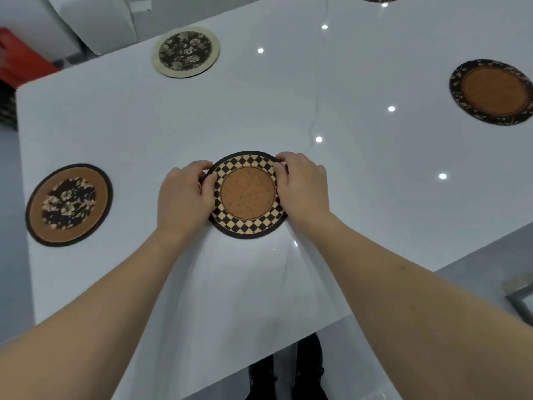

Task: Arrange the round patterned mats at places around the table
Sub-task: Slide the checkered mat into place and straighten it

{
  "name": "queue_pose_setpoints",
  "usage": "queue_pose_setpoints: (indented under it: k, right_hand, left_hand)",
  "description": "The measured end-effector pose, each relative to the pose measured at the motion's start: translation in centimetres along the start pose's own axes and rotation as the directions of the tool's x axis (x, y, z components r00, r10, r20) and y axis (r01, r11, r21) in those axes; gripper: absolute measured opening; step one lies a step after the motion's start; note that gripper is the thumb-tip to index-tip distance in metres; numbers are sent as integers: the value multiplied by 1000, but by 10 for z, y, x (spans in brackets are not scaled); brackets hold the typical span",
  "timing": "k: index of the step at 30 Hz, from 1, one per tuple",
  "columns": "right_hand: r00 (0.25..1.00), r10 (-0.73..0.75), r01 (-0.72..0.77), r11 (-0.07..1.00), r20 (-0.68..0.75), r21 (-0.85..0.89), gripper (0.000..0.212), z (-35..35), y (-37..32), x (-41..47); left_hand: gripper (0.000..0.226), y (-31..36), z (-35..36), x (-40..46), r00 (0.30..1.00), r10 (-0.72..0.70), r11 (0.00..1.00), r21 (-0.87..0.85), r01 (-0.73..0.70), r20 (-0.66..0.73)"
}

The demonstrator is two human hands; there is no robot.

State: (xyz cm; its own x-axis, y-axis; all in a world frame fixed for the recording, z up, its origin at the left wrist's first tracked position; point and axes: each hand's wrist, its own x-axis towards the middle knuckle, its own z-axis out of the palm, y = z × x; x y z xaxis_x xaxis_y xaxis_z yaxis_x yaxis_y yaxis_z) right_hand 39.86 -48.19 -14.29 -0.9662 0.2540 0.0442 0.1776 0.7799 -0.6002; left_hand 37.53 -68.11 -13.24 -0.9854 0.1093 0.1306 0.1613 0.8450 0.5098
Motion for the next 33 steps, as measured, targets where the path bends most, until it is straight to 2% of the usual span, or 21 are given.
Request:
queue_pose_setpoints:
  k: [4, 9, 12, 19, 23, 33]
  right_hand:
    - [999, -31, 35, 995, 36, -94, 31, 16, -18, -2]
    - [999, -35, 32, 988, -16, -151, 31, 22, -20, -6]
    - [999, -33, 31, 984, -12, -173, 29, 22, -22, -5]
    - [997, 59, -62, 995, -46, -72, 27, 20, -19, -1]
    - [979, 142, -151, 987, -143, -50, 29, 19, -17, 1]
    - [978, 100, -115, 991, -182, -75, 24, 25, -14, -1]
  left_hand:
    - [24, -27, -10, -8, 999, -53, 998, -28, 53, -2]
    - [26, -30, 2, -15, 991, -108, 994, -16, 107, -75]
    - [27, -30, 3, -14, 992, -105, 994, -4, 105, -71]
    - [26, -28, 2, -12, 998, -58, 996, 62, 60, -32]
    - [26, -27, 3, -14, 1000, -2, 997, 76, 2, -12]
    - [27, -29, 5, -12, 999, 22, 997, 79, -20, -32]
